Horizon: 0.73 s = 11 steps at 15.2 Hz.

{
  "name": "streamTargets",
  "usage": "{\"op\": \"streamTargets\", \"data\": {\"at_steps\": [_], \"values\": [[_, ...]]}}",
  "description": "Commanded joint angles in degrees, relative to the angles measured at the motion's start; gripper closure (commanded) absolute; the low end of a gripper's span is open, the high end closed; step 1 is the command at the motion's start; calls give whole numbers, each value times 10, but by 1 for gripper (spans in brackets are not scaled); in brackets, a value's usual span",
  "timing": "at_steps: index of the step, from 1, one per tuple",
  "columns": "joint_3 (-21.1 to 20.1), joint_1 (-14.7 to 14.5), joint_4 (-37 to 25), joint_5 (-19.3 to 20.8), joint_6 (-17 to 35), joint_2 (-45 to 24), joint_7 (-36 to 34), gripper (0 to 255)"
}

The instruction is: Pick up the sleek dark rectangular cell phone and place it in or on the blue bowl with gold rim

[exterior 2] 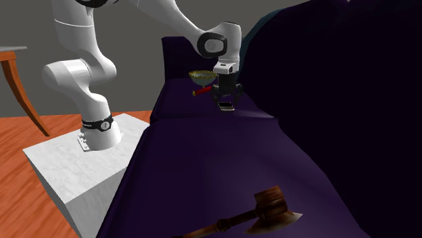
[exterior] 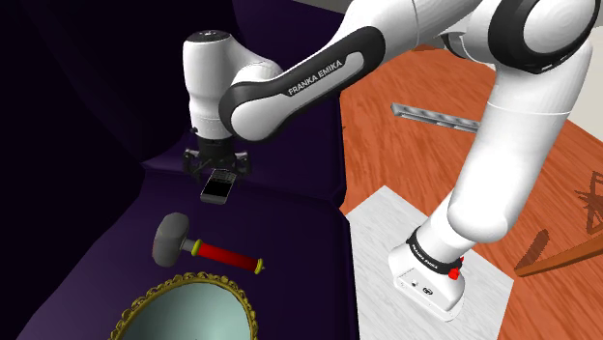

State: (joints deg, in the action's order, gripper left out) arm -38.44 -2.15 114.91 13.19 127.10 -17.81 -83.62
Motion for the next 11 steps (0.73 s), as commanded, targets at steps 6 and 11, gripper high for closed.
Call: {"op": "streamTargets", "data": {"at_steps": [6, 11], "values": [[1, 0, 3, 2, 4, -2, -1, 0], [1, 0, 3, 2, 4, -2, -1, 255]]}}
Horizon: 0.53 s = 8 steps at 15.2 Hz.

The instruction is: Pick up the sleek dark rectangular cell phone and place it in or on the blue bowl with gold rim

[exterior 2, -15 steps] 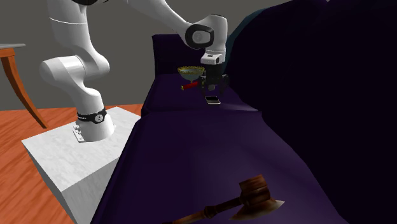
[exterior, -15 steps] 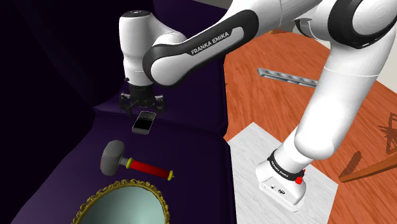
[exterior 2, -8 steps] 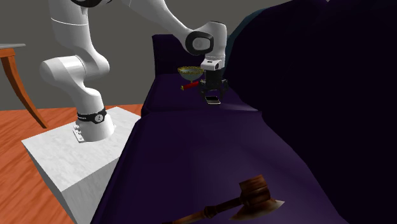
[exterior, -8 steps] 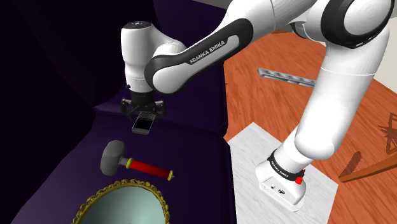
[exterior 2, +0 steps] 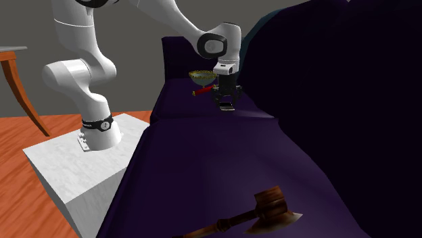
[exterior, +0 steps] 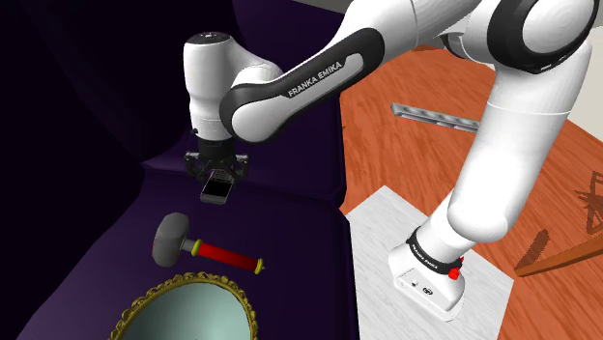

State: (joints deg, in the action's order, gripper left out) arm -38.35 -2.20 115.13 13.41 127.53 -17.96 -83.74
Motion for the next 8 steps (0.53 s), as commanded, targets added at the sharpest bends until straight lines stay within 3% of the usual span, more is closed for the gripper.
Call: {"op": "streamTargets", "data": {"at_steps": [1, 8], "values": [[0, 0, 0, 0, 0, -1, 0, 255], [-4, 3, -4, -8, -12, 9, 6, 255]]}}
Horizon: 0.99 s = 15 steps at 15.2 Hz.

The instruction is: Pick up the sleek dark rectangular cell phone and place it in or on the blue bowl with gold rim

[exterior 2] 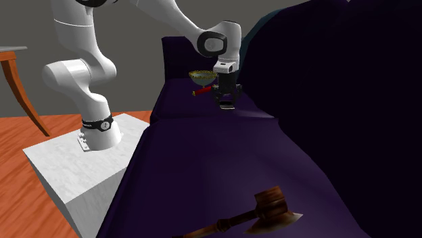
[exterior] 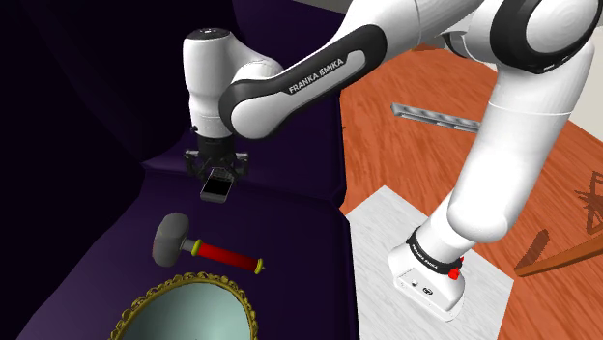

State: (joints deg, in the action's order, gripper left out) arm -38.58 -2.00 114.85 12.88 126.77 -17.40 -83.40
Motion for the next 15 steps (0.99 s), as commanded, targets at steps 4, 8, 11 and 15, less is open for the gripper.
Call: {"op": "streamTargets", "data": {"at_steps": [4, 8, 11, 15], "values": [[-8, 7, -13, -19, -30, 22, 13, 255], [-14, 12, -26, -34, -56, 39, 22, 255], [-17, 15, -37, -43, -76, 51, 28, 255], [-20, 18, -55, -55, -103, 64, 36, 255]]}}
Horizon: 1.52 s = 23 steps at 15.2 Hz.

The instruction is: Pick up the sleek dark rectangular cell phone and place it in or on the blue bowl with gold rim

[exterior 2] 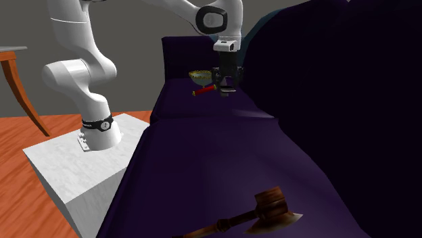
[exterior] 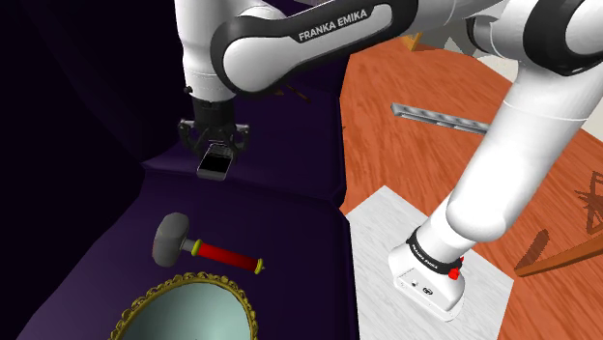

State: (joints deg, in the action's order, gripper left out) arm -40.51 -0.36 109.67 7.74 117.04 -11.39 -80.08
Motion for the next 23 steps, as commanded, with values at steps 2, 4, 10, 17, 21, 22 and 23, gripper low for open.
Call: {"op": "streamTargets", "data": {"at_steps": [2, 4, 10, 17, 21, 22, 23], "values": [[-2, 3, -12, -9, -20, 10, 6, 255], [-3, 4, -22, -13, -34, 16, 9, 255], [-5, 6, -55, -24, -77, 30, 16, 255], [-12, 2, -84, -36, -118, 45, 11, 255], [-33, -20, -58, -52, -112, 71, -28, 255], [-39, -26, -54, -56, -111, 75, -39, 255], [-44, -32, -50, -59, -110, 80, -50, 255]]}}
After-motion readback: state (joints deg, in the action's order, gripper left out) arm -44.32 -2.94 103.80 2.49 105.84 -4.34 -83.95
